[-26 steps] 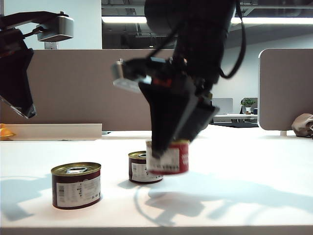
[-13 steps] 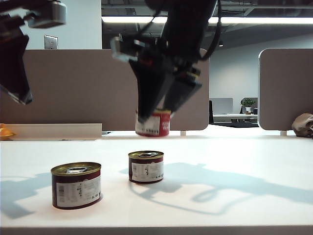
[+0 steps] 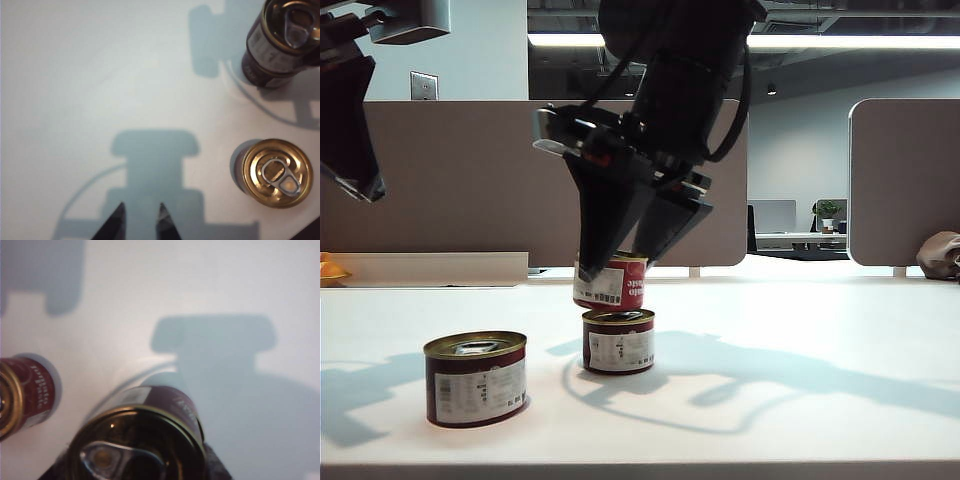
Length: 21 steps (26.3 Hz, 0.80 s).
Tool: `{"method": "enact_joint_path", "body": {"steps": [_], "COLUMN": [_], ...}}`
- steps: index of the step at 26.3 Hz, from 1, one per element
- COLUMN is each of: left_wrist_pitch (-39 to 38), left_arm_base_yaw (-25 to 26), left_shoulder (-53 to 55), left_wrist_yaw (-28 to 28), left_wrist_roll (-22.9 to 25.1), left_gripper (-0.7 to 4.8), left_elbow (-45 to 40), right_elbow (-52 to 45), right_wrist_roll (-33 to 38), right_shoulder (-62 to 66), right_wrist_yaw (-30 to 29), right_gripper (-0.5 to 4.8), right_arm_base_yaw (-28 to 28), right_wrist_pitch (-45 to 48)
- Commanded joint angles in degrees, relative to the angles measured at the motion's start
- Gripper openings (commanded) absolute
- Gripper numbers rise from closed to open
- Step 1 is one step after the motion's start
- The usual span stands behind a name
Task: Pick up the cans one by one and stack them together.
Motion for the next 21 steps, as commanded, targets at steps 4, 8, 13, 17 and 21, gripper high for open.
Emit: {"method": "enact_joint_path", "body": {"steps": [4,8,13,17,21], "left_wrist_pitch": [1.18,1.16,1.07,0.98,0.98], "left_arm_base_yaw": [0.02,0.02,0.02,0.02,0.02], "left_shoulder": [-0.09,-0.09,-0.09,-0.09,-0.09], "left_wrist_yaw": [-0.09,-0.07,-0.07,-0.04,-0.04], "left_wrist_roll": [0.66,0.66,0.63,0.61,0.59], "left_gripper": [0.79,0.79,0.79,0.79,0.79], "left_elbow": [0.42,0.42,0.42,0.42,0.42], "right_elbow": [0.39,0.39,0.39,0.39,0.39], "right_wrist_roll": [0.07,0.07,0.04,0.07,0.74], "right_shoulder": [0.63,1.33,1.88,1.86,1.57], "right_wrist_yaw": [0.2,0.46,4.09,4.04,4.31], "right_gripper": [2.02,2.02,2.69,3.42,4.79], "right_arm_base_yaw": [-0.13,-0.13,-0.13,-0.13,0.09], "right_wrist_pitch": [-0.33,-1.01,-2.97,-3.1,-3.23]}}
